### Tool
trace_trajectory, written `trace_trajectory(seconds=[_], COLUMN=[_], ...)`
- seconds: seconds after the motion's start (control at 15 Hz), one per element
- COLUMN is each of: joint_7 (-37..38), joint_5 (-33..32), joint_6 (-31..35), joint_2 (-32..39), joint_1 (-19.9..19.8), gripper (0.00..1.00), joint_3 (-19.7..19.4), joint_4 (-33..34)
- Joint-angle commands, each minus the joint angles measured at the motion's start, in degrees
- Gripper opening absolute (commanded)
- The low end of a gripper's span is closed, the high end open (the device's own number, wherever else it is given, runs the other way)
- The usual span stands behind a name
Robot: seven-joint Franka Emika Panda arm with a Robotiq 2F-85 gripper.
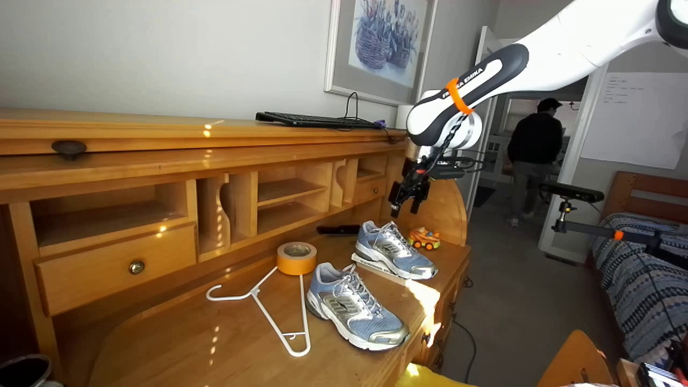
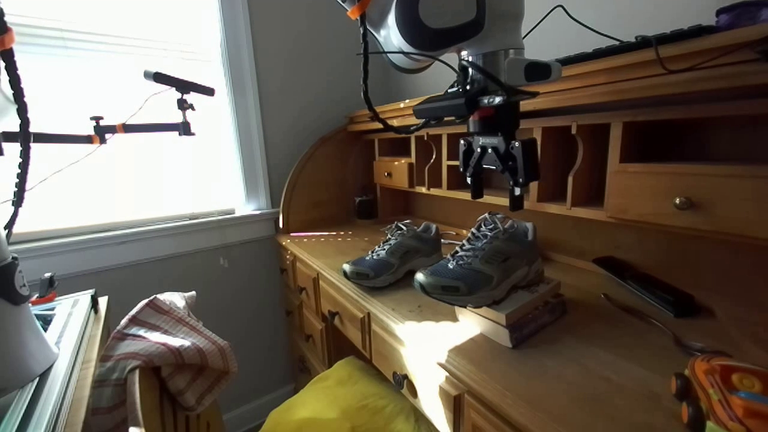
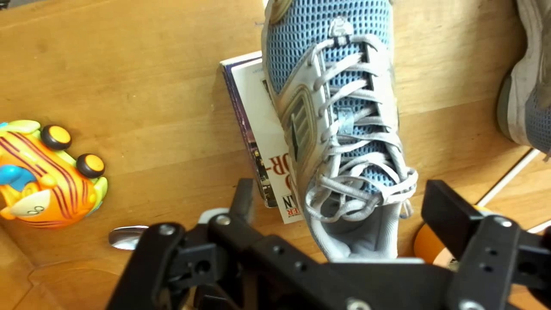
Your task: Move the sneakers and the books slightly to the left then place the sneaker on the right on the books
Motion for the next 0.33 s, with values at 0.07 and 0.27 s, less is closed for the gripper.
trace_trajectory(seconds=[0.07,0.27], joint_7=[-0.2,-0.2], joint_5=[0.1,0.2], joint_6=[1.5,2.6], joint_2=[-1.8,-3.4], joint_1=[0.6,0.7], gripper=[1.0,1.0], joint_3=[-0.7,-0.9], joint_4=[-2.6,-5.0])
